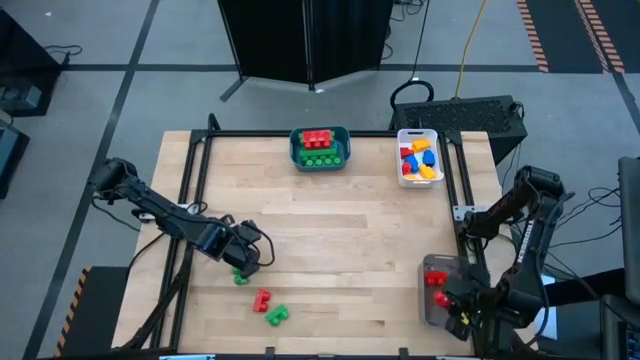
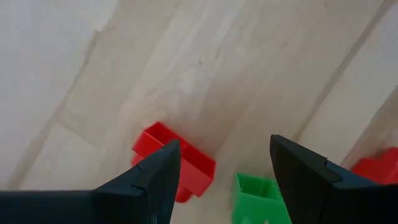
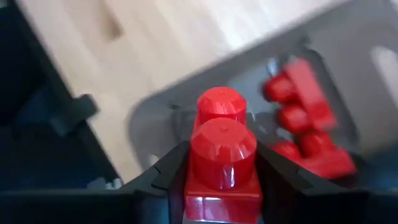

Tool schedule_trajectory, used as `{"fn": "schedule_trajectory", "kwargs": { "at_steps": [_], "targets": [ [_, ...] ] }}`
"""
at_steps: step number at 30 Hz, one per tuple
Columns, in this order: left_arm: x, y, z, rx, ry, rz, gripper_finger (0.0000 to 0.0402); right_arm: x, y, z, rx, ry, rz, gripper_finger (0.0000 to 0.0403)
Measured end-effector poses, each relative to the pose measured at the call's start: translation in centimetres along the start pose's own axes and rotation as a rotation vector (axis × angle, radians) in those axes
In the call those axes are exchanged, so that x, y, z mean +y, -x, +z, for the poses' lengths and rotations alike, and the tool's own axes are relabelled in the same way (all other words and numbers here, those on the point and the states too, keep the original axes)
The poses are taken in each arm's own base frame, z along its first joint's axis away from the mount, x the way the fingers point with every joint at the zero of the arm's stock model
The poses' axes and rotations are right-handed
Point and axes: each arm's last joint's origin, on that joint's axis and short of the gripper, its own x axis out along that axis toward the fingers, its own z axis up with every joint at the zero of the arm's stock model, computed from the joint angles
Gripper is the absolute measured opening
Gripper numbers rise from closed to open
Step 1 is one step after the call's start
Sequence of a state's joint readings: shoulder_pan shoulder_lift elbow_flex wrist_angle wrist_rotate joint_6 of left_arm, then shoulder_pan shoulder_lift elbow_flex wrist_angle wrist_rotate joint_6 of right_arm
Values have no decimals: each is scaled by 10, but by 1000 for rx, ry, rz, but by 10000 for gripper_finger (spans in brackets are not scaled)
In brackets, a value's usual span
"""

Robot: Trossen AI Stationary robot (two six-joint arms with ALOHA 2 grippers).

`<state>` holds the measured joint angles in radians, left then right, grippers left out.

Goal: Sort blocks by size
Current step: Put the two stud red game piece into the black transparent bin

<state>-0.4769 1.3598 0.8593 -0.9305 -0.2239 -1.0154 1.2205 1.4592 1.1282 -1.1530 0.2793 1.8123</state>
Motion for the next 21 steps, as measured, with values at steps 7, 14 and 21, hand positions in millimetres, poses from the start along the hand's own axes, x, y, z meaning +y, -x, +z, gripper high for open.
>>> {"fn": "schedule_trajectory", "kwargs": {
  "at_steps": [7,14,21],
  "targets": [
    [-1,0,-1,29,-3,-18,225,9,-10,-1,-31,70,7,204],
    [2,0,-3,47,42,6,225,-24,-5,14,-163,-225,-329,240],
    [17,2,-11,97,216,181,225,-29,-4,20,-241,-223,-374,241]
  ]
}}
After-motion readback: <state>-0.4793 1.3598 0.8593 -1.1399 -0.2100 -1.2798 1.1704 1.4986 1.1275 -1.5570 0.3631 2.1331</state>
